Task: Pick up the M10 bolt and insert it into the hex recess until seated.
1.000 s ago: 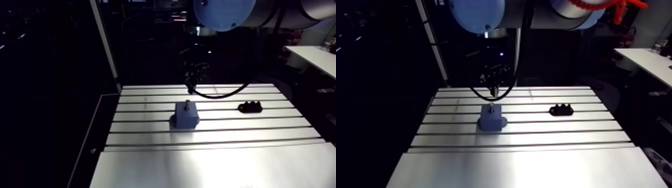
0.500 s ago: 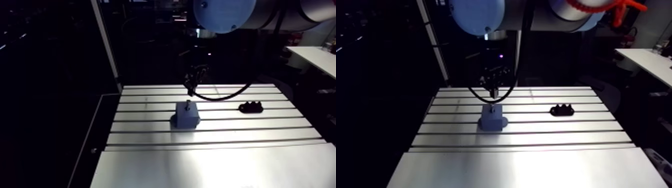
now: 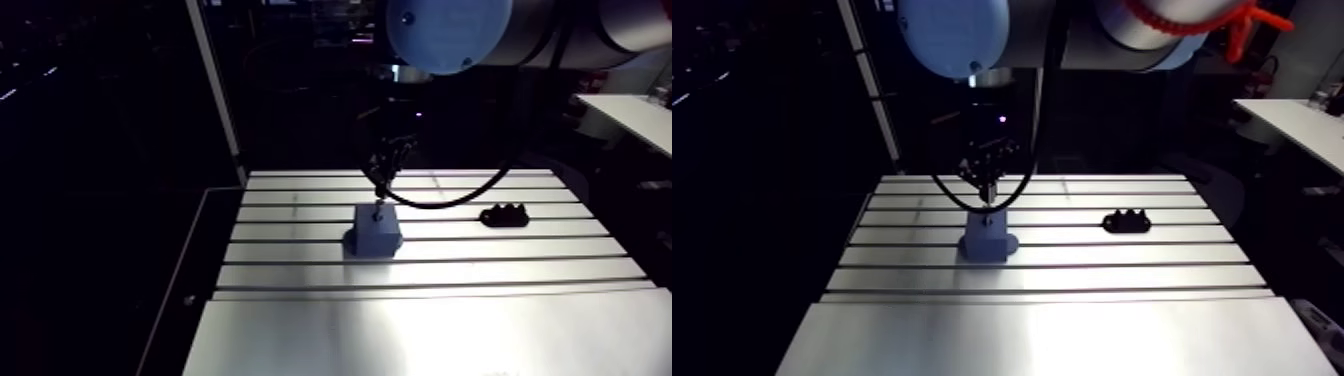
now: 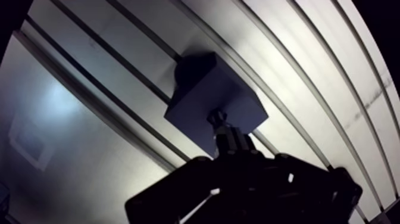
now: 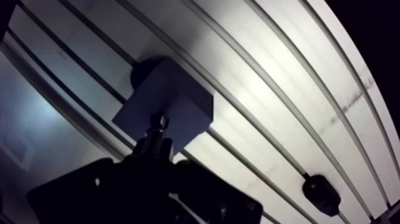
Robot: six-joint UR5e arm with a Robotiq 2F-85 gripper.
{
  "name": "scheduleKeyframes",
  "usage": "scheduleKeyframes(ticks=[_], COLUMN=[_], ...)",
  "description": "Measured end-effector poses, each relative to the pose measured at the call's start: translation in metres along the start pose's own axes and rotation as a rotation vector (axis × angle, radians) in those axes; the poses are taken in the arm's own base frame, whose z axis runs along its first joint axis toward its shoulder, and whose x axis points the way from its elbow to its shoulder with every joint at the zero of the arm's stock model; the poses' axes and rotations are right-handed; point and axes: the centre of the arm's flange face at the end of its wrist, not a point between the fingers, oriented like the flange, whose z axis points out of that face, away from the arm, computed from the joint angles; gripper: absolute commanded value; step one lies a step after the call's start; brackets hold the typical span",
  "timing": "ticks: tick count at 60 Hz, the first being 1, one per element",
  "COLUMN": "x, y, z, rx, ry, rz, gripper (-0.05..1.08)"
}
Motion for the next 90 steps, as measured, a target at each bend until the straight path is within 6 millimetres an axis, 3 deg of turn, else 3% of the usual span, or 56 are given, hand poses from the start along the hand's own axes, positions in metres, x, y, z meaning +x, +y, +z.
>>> scheduleKeyframes(ticks=[90], x=[-0.0020], y=[-0.0029], z=[0.0084], rx=[0.011], ry=[-0.009], rz=[-0.008], gripper=[1.07])
